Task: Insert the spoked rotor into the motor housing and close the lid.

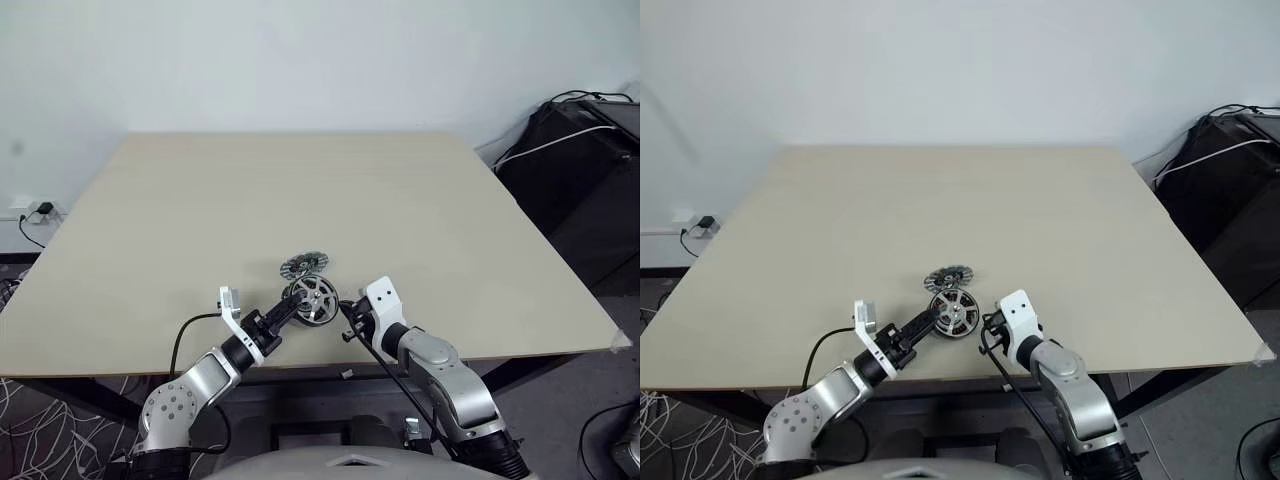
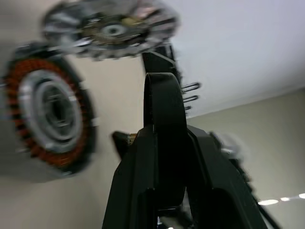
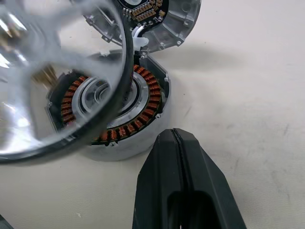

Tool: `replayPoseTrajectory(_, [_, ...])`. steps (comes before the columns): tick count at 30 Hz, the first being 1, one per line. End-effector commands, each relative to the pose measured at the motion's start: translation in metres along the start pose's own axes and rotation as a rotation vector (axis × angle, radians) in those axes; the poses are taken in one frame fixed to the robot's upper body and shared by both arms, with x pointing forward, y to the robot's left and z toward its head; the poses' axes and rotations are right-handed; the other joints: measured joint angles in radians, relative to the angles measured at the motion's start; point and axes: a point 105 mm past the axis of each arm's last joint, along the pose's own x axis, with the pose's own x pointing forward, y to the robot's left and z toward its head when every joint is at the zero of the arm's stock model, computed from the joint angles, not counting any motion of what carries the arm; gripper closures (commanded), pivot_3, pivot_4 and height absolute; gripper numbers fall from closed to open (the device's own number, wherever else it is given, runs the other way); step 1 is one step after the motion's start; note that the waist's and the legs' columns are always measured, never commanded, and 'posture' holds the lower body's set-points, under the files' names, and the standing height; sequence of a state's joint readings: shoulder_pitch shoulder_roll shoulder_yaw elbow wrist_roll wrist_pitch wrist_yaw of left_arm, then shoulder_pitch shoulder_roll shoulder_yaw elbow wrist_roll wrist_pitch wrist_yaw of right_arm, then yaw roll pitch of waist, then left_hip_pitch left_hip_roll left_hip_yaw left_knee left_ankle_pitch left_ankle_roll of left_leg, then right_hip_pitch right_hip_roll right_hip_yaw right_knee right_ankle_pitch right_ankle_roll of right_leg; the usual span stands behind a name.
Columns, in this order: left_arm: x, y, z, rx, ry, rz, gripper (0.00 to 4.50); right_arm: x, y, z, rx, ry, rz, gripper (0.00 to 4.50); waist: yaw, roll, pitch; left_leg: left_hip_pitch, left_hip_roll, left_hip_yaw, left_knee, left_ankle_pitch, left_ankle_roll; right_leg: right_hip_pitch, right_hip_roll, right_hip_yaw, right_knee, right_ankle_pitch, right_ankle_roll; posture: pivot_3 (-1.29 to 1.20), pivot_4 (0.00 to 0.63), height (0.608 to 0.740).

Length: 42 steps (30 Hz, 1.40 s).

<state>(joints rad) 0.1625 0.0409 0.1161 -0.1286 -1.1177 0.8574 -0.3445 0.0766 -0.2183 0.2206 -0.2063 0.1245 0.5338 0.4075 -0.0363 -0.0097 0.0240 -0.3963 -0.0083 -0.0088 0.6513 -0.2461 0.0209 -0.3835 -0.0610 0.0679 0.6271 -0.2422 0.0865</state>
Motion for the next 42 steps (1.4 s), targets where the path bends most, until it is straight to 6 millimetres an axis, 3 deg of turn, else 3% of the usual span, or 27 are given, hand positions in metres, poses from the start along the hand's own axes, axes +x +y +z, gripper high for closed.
replayPoseTrajectory(1, [0.006, -0.001, 0.005, 0.021, -0.023, 0.004, 4.04, -0.002, 0.002, 0.015, -0.019, -0.058, 0.008, 4.5, 0.0, 0.0, 0.0, 0.0, 0.0, 0.0, 0.0, 0.0, 0.0, 0.0, 0.0, 0.0, 0.0, 0.0, 0.0, 0.0, 0.0, 0.74])
replayPoseTrajectory(10, [0.021, 0.003, 0.015, -0.007, -0.077, 0.0, 4.04, -0.004, 0.005, 0.015, -0.026, -0.055, 0.02, 4.5, 0.001, 0.0, 0.0, 0.0, 0.0, 0.0, 0.0, 0.0, 0.0, 0.0, 0.0, 0.0, 0.0, 0.0, 0.0, 0.0, 0.0, 0.74])
replayPoseTrajectory(16, [0.03, 0.006, 0.008, -0.029, -0.04, 0.001, 4.04, -0.005, 0.007, 0.015, -0.027, -0.055, 0.031, 4.5, 0.001, 0.0, 0.0, 0.0, -0.001, 0.0, 0.0, 0.0, 0.0, 0.0, 0.0, 0.0, 0.0, 0.0, 0.0, 0.0, 0.0, 0.74])
replayPoseTrajectory(40, [0.026, 0.029, 0.0, -0.069, -0.022, 0.099, 4.04, -0.015, 0.014, 0.013, -0.044, -0.037, 0.106, 4.5, 0.003, -0.001, 0.0, 0.0, -0.001, 0.0, 0.0, 0.0, 0.0, 0.0, 0.0, 0.0, 0.0, -0.001, 0.001, 0.0, 0.0, 0.74])
replayPoseTrajectory(42, [0.026, 0.029, 0.0, -0.069, -0.022, 0.102, 3.31, -0.017, 0.014, 0.013, -0.047, -0.033, 0.112, 4.5, 0.004, 0.0, 0.0, 0.0, -0.001, 0.0, 0.0, 0.0, 0.0, 0.0, 0.0, 0.0, 0.0, -0.001, 0.001, 0.0, 0.0, 0.74])
